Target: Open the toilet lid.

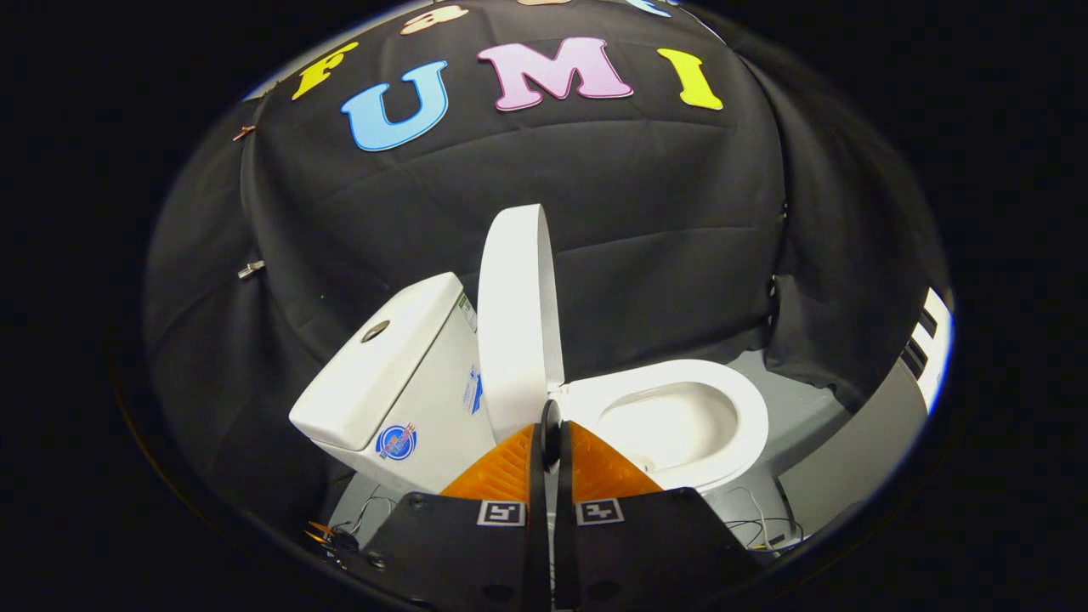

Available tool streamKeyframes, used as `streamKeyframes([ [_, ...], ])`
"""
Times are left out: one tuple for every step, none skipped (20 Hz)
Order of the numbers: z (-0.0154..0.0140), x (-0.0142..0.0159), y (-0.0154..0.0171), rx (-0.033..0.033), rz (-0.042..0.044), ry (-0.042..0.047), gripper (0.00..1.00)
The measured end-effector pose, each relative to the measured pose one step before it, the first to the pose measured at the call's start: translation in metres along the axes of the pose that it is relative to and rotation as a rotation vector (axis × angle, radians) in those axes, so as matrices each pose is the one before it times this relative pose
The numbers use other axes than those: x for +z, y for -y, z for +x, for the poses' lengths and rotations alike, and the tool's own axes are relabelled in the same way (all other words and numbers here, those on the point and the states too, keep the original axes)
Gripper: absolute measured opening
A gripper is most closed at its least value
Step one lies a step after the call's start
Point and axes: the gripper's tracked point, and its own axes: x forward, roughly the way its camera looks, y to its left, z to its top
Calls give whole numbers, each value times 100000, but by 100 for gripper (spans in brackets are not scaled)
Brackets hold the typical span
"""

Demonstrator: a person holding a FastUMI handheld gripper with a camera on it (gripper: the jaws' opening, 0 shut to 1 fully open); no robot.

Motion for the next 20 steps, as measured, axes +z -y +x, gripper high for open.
streamKeyframes([
  [-83, -84, -299, -452, -190, -108, 7],
  [12, 34, -396, -493, -900, 134, 7],
  [-83, -93, -291, -518, -606, -59, 7],
  [82, 65, -300, -572, -846, 145, 7],
  [-51, -17, -382, -451, -1062, 157, 7],
  [6, -45, -379, -516, -1460, 357, 8],
  [-62, 32, -318, -144, -917, 653, 8],
  [-111, -8, -274, -374, -415, 401, 8],
  [-40, -106, -222, -729, -784, 349, 8],
  [31, -13, -336, -593, -1328, 330, 8],
  [-21, 11, -334, -485, -1728, 416, 8],
  [-9, -2, -351, -256, -1163, 500, 8],
  [146, 32, -339, -115, -914, 342, 8],
  [-97, -207, -232, -471, -690, -49, 9],
  [18, 59, -228, -612, -947, 599, 9],
  [37, -396, -321, -62, -551, -921, 9],
  [153, -47, -77, -735, 1383, -682, 10],
  [353, -322, -178, 156, 1872, -1075, 10],
  [-117, 35, -251, 283, 927, 14, 11],
  [96, 171, -271, -401, -648, 24, 11],
])
